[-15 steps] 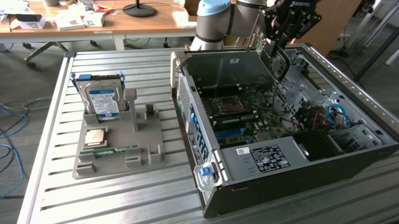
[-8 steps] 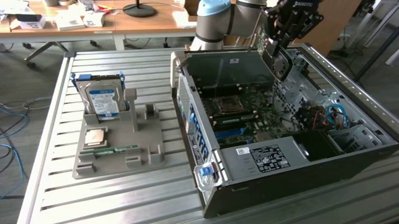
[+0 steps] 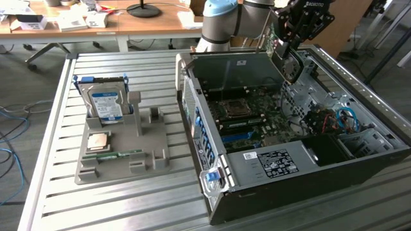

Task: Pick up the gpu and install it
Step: 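Insert the gpu into the slot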

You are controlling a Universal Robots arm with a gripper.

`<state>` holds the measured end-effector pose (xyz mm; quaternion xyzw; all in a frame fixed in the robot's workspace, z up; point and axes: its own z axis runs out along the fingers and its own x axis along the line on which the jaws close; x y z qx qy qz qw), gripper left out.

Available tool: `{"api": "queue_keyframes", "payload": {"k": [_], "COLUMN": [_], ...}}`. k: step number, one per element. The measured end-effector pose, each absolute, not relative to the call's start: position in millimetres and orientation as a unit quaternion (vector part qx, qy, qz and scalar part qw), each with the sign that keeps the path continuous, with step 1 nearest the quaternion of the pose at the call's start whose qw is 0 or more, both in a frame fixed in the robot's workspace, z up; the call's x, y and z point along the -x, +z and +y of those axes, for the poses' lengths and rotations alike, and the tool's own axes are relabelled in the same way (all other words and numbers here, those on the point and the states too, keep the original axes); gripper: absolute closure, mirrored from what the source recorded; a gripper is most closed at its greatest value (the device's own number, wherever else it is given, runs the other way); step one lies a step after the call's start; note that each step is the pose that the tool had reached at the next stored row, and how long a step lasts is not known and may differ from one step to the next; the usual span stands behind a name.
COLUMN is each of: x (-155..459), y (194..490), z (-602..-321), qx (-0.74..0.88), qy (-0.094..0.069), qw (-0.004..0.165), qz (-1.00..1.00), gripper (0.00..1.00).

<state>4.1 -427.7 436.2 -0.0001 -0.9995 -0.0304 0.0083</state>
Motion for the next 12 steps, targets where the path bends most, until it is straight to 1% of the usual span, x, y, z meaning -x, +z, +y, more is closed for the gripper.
{"api": "queue_keyframes", "payload": {"k": [12], "x": [-4.1], "y": [436.1], "z": [-427.7], "qx": [-0.007], "qy": [-0.03], "qw": [0.008], "qz": [-0.999], "gripper": [0.74]}}
